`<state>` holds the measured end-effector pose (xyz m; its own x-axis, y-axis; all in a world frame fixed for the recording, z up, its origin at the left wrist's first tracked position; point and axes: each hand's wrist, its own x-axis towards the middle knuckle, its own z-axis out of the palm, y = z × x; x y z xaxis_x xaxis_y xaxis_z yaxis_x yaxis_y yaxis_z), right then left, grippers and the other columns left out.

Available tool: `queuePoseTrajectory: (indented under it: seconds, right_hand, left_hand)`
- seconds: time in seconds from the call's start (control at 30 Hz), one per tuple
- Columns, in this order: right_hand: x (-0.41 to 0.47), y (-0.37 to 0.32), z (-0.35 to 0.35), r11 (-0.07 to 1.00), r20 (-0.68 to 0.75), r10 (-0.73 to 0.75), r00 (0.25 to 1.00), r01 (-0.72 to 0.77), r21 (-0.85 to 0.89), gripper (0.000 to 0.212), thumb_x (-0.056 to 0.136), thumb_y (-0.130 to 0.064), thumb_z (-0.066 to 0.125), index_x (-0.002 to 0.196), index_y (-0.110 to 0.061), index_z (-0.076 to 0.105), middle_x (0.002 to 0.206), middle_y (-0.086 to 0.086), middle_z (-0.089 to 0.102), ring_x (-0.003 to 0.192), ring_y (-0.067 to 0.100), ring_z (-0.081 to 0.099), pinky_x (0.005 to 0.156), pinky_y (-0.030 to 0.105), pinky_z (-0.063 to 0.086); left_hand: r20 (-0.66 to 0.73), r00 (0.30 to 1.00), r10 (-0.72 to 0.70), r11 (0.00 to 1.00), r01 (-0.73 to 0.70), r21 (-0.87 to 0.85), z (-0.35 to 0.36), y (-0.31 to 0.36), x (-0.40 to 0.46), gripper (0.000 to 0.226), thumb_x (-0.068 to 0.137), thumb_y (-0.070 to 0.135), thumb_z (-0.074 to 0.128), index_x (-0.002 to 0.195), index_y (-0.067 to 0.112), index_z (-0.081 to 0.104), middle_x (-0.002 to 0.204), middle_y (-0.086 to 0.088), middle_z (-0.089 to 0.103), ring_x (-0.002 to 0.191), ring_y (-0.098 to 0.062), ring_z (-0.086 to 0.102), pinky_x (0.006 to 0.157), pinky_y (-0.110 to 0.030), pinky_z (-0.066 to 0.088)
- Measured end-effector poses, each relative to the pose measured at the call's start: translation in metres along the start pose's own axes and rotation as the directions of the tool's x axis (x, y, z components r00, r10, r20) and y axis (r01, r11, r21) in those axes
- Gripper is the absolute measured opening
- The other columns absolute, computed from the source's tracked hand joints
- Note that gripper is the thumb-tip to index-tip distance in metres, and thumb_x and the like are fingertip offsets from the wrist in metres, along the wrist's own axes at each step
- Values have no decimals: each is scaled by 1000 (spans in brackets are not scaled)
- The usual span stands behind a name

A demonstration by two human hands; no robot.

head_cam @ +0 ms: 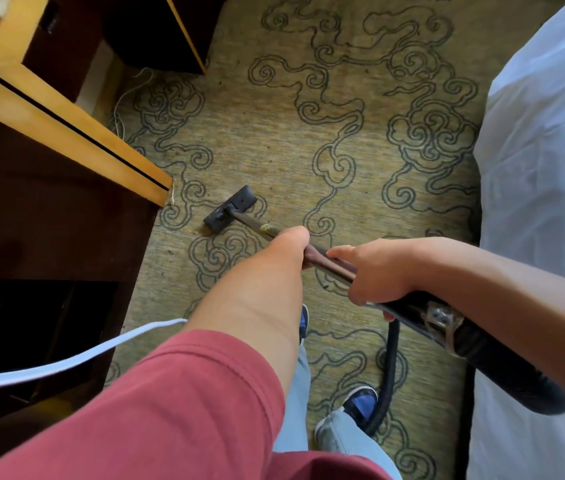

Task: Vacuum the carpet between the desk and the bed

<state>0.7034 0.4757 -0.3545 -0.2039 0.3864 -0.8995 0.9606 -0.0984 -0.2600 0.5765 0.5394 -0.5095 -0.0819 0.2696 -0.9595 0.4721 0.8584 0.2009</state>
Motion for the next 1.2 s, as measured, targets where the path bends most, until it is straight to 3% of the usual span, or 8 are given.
queuePoseTrajectory:
  seconds: [0.17, 0.27, 0.4, 0.53, 0.63, 0.77, 1.07, 1.2]
  right_hand:
    - [-29, 16, 37, 996, -35, 0, 999, -3, -92, 71, 85, -21, 54, 150, -34, 28, 87, 0, 54, 82, 21, 66, 83, 38, 59]
    - [-47, 26, 60, 997, -26, 8, 1000, -10, -82, 70, 86, -20, 53, 149, -34, 28, 90, 1, 58, 77, 20, 66, 76, 35, 59]
    - [-68, 40, 94, 996, -43, -1, 999, -3, -94, 69, 86, -20, 53, 150, -30, 28, 84, -4, 53, 63, 11, 58, 67, 29, 54]
    - [-89, 58, 128, 996, -44, 6, 999, -10, -89, 67, 87, -21, 54, 149, -29, 31, 82, -4, 53, 58, 8, 54, 54, 27, 47]
    - [-105, 74, 152, 995, -48, 9, 999, -14, -101, 67, 87, -21, 54, 149, -29, 30, 79, -5, 52, 55, 6, 51, 51, 26, 43]
    - [-127, 92, 182, 994, -39, 29, 999, -33, -102, 66, 88, -21, 52, 149, -29, 29, 81, -3, 55, 58, 8, 53, 62, 28, 47]
    - [-158, 111, 198, 992, -32, 61, 998, -64, -109, 70, 87, -22, 57, 151, -31, 29, 105, 5, 60, 82, 21, 58, 64, 28, 47]
    - [-146, 98, 182, 980, -61, 47, 997, -58, -190, 70, 89, -21, 58, 152, -31, 29, 83, -5, 48, 59, 9, 50, 38, 21, 40]
  left_hand:
    - [-13, 998, -69, 990, 70, 119, 37, -24, -8, 30, 103, 21, 42, 82, 1, 43, 73, -11, 49, 59, -24, 45, 62, -30, 47]
    - [-4, 997, -83, 989, 83, 122, 59, -43, -9, 24, 101, 21, 49, 90, 0, 45, 81, -14, 57, 59, -27, 49, 55, -30, 49]
    - [-29, 999, -40, 996, 42, 75, 92, -71, -14, 22, 100, 16, 40, 87, 0, 45, 100, -16, 59, 86, -27, 56, 96, -35, 54]
    - [-13, 999, -36, 978, 38, 207, 124, -95, -29, 19, 101, 20, 50, 89, 8, 42, 77, -10, 48, 62, -26, 43, 51, -29, 46]
    - [6, 997, -76, 985, 75, 153, 147, -114, -37, 14, 98, 21, 50, 95, 8, 44, 84, -10, 56, 60, -25, 45, 42, -25, 42]
    - [24, 995, -96, 995, 96, 11, 184, -136, -51, 20, 100, 24, 38, 106, 8, 46, 119, -11, 69, 78, -27, 63, 58, -31, 49]
    - [-81, 995, -53, 970, 32, -240, 220, -158, -75, 34, 89, 23, 51, 118, 5, 54, 111, -15, 68, 77, -30, 62, 63, -35, 55]
    - [-103, 993, -55, 917, 10, -398, 210, -156, -69, 44, 84, 20, 57, 126, 7, 53, 107, -18, 71, 90, -36, 70, 84, -44, 59]
